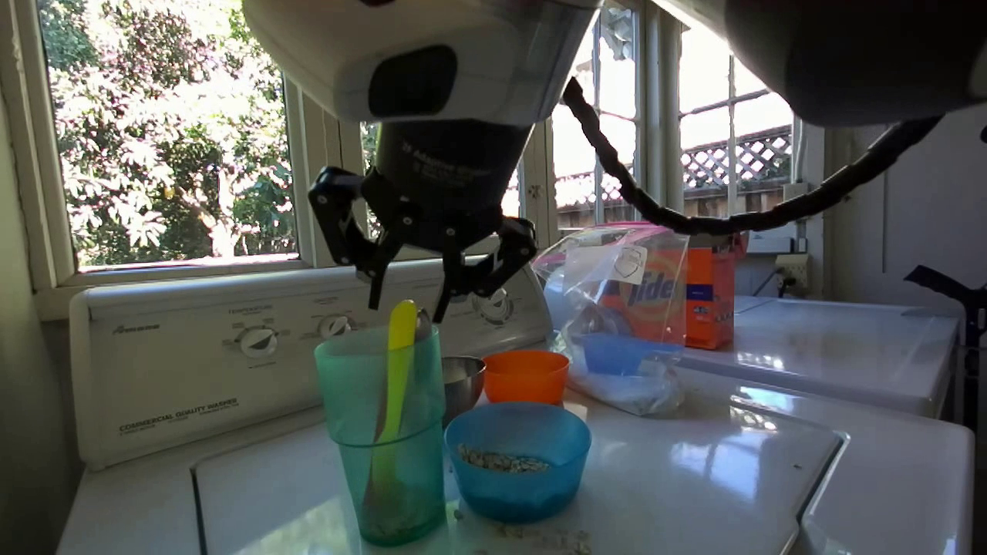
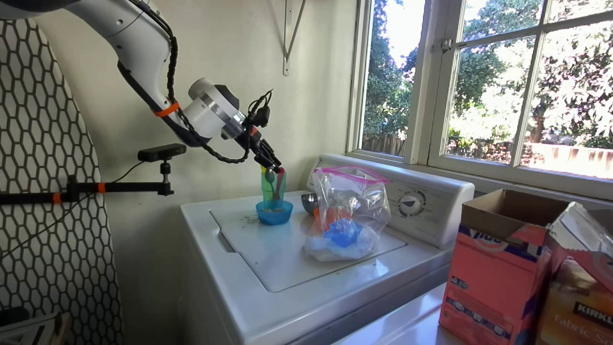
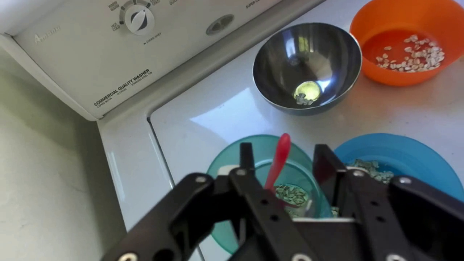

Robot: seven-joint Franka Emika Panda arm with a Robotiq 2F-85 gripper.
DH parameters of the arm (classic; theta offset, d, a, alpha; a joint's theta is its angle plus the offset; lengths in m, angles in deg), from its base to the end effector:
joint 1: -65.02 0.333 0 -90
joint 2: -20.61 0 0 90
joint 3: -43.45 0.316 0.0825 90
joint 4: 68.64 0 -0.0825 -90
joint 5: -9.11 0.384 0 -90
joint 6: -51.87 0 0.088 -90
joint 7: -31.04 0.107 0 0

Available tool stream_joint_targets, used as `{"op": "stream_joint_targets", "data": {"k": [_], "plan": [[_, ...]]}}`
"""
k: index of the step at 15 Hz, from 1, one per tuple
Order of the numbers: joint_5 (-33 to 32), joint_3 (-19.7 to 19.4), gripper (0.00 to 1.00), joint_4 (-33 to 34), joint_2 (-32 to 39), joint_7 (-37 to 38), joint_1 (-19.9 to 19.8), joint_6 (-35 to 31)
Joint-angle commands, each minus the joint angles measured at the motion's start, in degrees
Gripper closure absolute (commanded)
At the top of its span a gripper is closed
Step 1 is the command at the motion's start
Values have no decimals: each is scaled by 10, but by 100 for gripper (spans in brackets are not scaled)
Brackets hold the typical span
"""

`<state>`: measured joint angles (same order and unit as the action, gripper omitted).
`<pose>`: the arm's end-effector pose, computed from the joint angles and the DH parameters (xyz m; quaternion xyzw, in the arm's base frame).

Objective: Put the scoop inside the blue cup and then pour the contents in the orange bowl into the blue bowl

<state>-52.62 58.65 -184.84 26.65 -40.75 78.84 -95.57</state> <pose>0.5231 0.3026 0.4393 0.2613 0.8773 0.0515 0.3992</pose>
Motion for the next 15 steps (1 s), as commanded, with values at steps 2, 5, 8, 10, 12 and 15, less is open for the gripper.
{"op": "stream_joint_targets", "data": {"k": [2,5,8,10,12,15], "plan": [[120,-6,13,10,-38,-47,-12,5],[158,-22,0,22,-60,0,-19,42],[200,-43,0,11,-57,18,-34,65],[257,-57,0,-11,-46,11,-47,28],[270,-73,0,-23,-27,52,-61,0],[268,-94,0,-27,12,123,-78,-33]]}}
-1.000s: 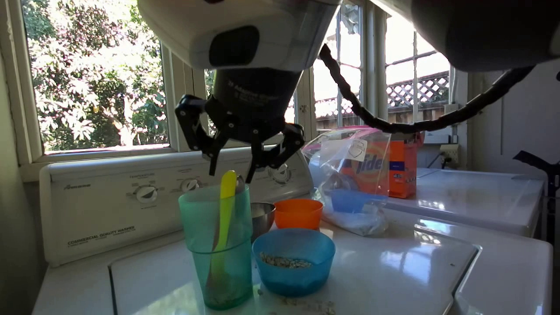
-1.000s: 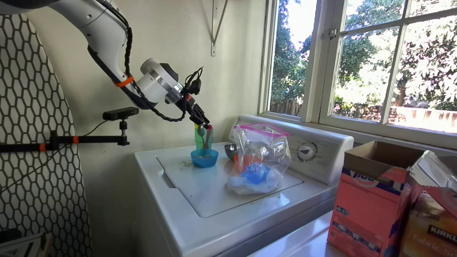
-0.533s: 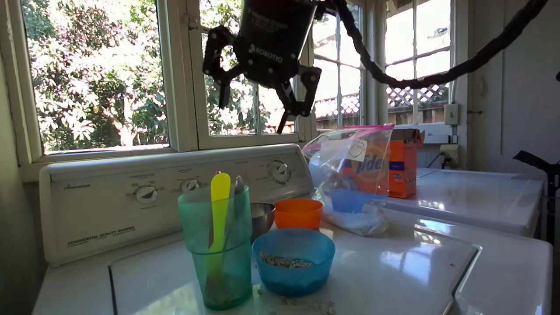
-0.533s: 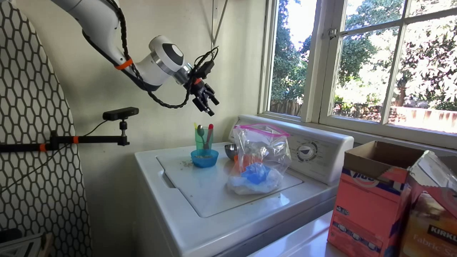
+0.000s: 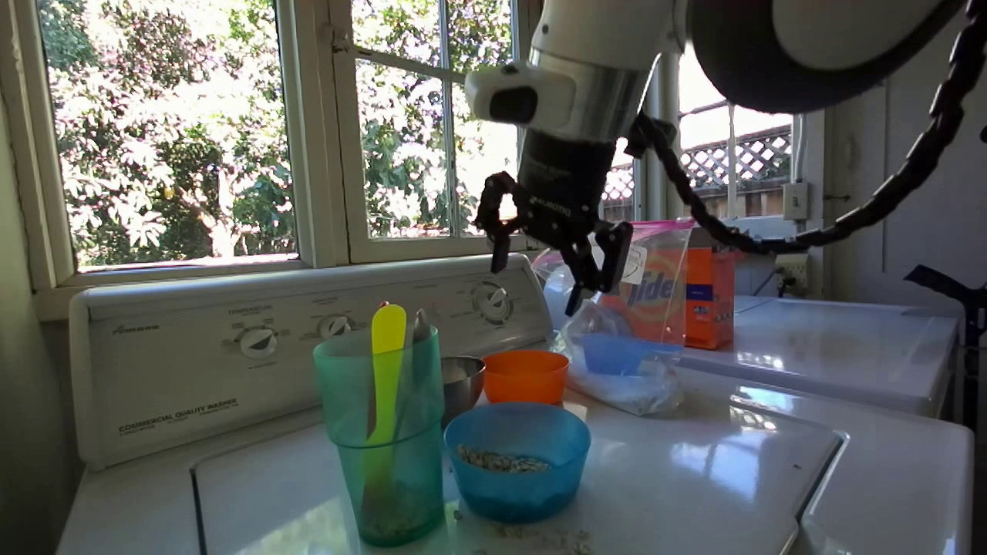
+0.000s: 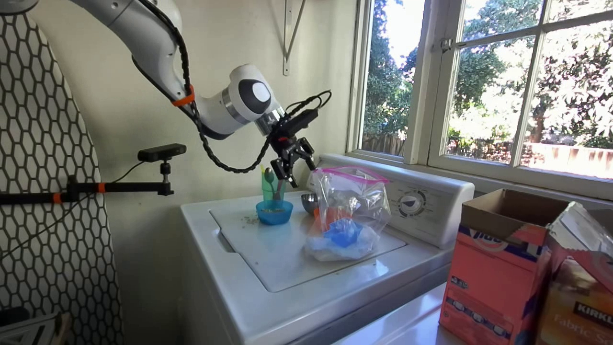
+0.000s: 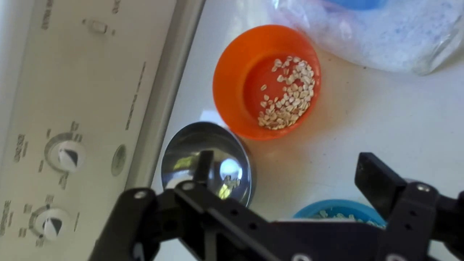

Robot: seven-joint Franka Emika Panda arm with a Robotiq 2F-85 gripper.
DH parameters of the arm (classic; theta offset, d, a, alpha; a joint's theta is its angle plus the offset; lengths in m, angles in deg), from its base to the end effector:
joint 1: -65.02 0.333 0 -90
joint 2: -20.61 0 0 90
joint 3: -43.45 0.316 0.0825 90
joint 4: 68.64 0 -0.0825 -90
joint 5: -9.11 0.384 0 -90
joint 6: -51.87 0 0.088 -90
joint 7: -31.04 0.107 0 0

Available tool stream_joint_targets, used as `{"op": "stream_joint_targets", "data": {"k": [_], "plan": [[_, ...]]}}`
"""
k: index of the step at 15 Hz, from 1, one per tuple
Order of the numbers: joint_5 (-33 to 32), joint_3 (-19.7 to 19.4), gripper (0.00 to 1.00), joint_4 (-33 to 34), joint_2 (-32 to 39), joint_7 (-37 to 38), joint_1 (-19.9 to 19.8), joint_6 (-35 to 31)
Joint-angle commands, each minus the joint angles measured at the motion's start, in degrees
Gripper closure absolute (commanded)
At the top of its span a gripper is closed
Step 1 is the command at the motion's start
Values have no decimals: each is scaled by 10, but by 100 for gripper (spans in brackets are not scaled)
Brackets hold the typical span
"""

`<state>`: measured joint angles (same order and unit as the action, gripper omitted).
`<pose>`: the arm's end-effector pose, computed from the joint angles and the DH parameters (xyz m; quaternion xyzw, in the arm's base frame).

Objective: Put the scoop inside the blue cup and then pour the contents in the orange bowl into the blue bowl

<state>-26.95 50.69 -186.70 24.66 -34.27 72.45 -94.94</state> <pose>0.5754 0.1586 0.4457 0.5738 0.7628 0.0922 0.2835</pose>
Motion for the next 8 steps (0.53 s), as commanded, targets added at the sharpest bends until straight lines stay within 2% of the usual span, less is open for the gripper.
{"op": "stream_joint_targets", "data": {"k": [1,5,8], "plan": [[25,-19,0,-6,46,71,-20,-57],[64,-28,0,5,95,145,-32,-94],[112,-24,0,13,116,192,-34,-95]]}}
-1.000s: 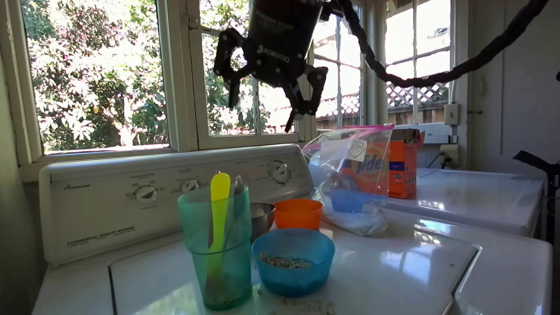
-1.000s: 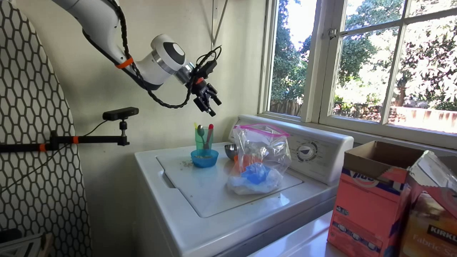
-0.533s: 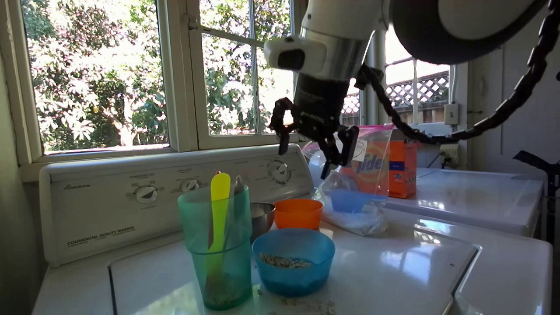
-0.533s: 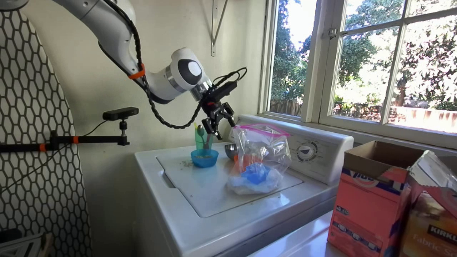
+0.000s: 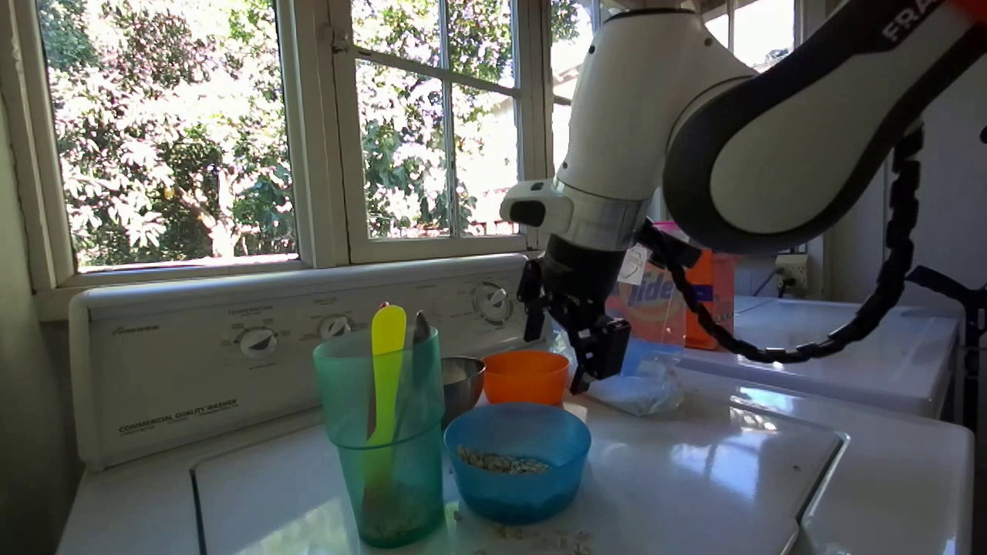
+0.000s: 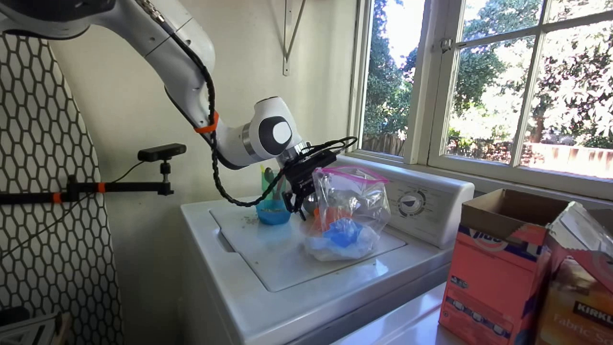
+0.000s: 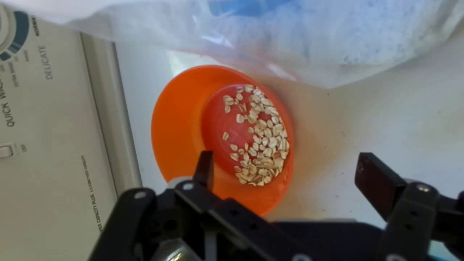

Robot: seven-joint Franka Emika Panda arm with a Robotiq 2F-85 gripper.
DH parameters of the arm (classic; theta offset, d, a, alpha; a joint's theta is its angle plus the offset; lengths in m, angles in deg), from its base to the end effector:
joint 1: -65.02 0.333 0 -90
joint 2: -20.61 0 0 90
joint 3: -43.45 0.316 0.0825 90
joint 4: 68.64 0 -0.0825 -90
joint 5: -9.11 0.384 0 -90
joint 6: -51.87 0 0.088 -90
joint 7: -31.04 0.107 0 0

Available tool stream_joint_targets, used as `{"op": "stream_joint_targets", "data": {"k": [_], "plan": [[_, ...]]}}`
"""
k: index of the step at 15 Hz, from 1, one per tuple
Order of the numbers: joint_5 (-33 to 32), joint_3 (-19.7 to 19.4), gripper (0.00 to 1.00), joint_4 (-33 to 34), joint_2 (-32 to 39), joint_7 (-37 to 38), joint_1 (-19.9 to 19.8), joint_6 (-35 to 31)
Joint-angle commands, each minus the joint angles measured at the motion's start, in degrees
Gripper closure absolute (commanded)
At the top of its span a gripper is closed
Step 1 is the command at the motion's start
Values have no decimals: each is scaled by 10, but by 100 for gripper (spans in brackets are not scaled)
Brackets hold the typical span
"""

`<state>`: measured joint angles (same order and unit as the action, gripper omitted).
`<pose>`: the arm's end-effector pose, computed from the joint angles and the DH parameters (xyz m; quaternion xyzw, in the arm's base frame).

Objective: Put the scoop inside the blue cup and then pour the contents in the orange bowl into the blue bowl

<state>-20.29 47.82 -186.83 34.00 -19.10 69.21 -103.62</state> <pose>0.6070 0.1073 0.3633 0.7274 0.6400 0.1385 0.2053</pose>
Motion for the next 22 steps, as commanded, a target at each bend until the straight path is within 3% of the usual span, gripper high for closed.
{"op": "stream_joint_targets", "data": {"k": [1,7,12,13,15,22], "plan": [[62,7,0,17,25,55,-4,-11],[121,11,0,54,46,146,-12,-17],[221,73,3,69,70,56,-52,-7],[226,76,27,73,74,49,-53,1],[223,73,29,78,80,48,-51,9],[212,64,84,85,79,50,-50,25]]}}
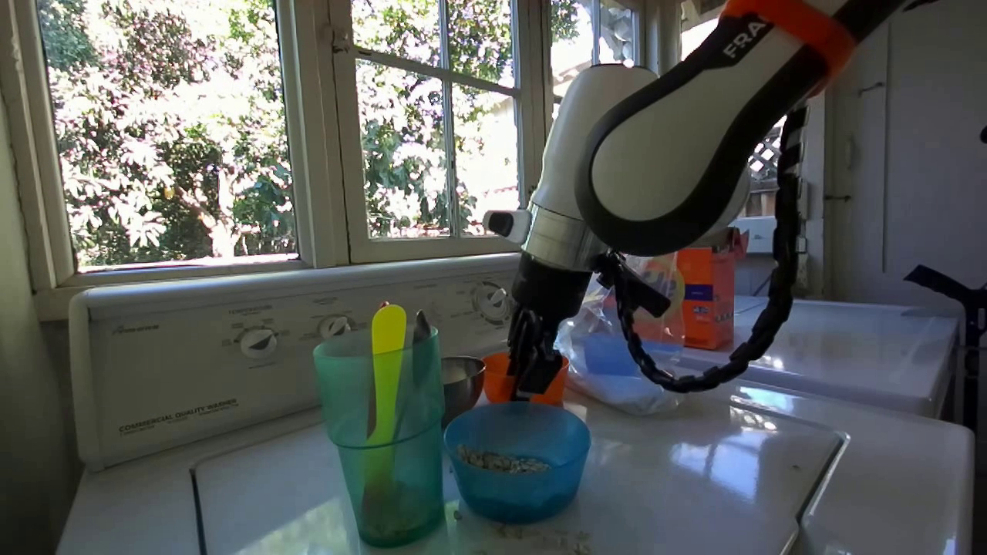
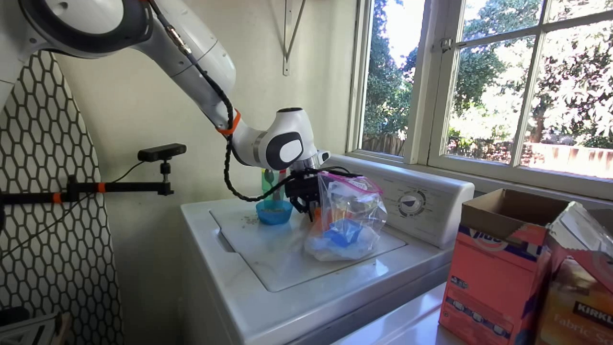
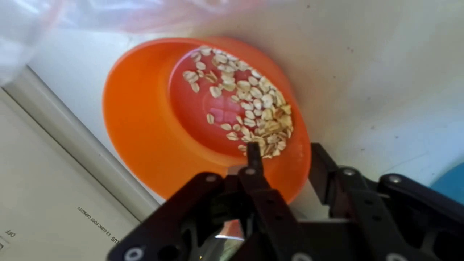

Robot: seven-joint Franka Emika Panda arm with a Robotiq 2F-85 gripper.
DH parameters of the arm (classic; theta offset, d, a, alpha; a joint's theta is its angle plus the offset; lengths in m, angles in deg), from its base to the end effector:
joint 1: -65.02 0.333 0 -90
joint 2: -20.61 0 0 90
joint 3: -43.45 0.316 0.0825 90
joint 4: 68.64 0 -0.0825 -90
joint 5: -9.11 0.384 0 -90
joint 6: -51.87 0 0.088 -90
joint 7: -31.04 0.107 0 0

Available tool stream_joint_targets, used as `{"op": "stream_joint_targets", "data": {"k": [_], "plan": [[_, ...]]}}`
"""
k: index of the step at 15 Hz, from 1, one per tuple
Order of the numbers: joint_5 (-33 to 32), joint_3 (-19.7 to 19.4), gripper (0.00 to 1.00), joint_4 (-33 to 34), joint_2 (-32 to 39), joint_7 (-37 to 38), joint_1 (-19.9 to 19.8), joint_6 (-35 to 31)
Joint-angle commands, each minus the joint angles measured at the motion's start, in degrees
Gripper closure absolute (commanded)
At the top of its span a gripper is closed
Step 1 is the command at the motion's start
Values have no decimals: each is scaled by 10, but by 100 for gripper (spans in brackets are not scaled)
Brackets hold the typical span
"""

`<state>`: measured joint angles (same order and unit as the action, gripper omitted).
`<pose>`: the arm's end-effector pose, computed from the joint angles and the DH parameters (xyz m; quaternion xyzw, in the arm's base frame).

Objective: Put the scoop inside the blue cup and then pour the contents in the orange bowl into the blue bowl

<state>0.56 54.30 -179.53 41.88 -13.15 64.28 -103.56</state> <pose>0.6448 0.1114 0.3414 0.8483 0.4877 0.1933 0.0720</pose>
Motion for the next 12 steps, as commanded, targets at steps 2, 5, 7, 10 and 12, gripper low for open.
{"op": "stream_joint_targets", "data": {"k": [2,5,7,10,12], "plan": [[1,-3,100,11,-11,-7,1,37],[-16,-9,100,3,-45,-8,10,82],[0,3,99,-8,-81,-41,5,129],[21,7,99,-18,-136,-100,6,204],[58,13,99,-30,-176,-181,8,260]]}}
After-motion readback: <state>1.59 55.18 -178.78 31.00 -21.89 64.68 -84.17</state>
